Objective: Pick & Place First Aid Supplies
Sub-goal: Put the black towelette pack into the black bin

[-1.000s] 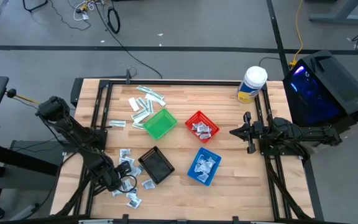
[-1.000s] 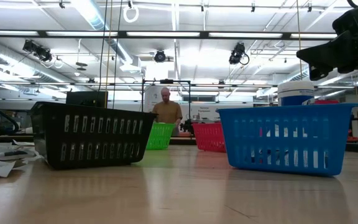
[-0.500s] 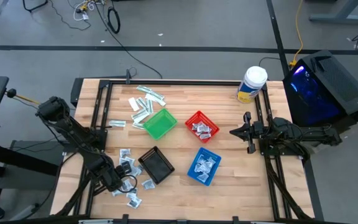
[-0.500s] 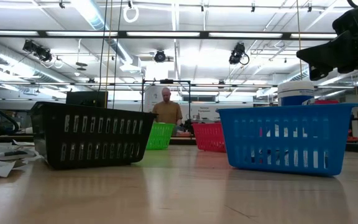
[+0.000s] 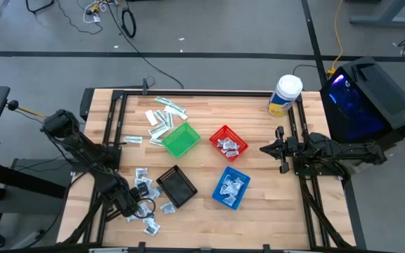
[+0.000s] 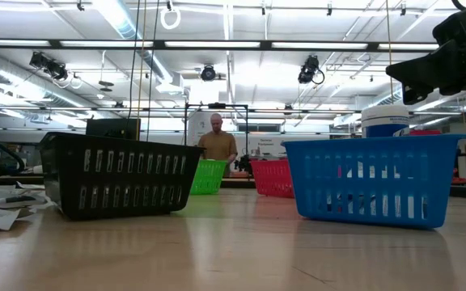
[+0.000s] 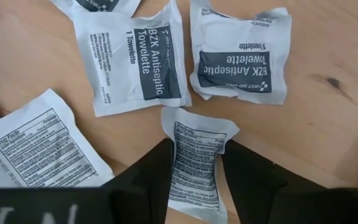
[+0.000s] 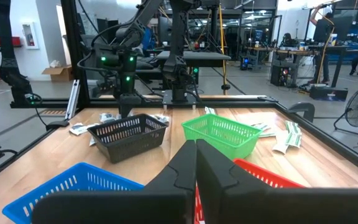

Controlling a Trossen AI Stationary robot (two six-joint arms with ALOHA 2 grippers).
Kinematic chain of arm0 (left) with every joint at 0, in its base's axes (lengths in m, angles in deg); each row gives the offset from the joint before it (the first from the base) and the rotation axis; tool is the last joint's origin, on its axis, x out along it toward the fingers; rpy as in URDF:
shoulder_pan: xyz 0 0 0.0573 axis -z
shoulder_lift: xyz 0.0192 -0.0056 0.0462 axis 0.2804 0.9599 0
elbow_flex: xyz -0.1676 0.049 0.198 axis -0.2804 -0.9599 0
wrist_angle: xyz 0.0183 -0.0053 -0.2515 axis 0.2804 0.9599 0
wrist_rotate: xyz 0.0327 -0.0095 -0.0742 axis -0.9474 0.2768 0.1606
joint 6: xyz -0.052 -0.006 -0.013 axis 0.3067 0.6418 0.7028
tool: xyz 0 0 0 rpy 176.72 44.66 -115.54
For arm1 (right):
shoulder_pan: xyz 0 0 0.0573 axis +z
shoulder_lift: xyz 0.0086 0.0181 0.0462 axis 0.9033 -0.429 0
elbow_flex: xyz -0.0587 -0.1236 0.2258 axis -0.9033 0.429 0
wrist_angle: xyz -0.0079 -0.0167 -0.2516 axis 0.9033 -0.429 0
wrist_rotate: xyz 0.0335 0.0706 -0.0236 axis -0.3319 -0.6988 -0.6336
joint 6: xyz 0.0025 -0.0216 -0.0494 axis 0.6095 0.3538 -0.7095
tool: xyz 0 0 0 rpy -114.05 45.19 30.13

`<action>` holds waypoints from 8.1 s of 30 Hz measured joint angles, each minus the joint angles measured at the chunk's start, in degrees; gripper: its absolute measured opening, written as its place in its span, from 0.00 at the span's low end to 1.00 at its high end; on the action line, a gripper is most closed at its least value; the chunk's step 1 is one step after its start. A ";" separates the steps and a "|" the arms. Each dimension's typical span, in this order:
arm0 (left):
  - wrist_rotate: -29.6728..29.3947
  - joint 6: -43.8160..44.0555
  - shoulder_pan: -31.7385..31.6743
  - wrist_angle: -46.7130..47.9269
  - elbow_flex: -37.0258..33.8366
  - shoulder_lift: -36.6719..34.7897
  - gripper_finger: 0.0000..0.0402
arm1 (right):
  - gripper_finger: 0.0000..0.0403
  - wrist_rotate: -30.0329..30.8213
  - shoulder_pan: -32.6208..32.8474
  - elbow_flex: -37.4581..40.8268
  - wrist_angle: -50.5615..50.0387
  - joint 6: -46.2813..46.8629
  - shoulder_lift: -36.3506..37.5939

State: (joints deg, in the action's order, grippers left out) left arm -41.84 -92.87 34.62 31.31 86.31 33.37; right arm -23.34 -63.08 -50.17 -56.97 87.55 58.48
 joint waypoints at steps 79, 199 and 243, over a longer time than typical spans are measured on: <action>-7.38 -9.03 -30.18 9.32 27.18 10.66 0.38 | 0.03 -0.02 0.00 0.00 0.00 0.00 -0.02; -7.46 19.81 10.33 2.34 15.62 7.62 0.76 | 0.03 -0.02 0.02 0.00 0.00 0.00 -0.02; -5.54 21.12 10.08 -2.18 11.62 7.64 0.76 | 0.03 0.00 0.01 0.00 0.00 0.00 -0.02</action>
State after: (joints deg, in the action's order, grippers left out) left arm -47.38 -71.75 44.71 29.13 97.93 41.01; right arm -23.34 -63.07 -50.17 -56.97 87.55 58.45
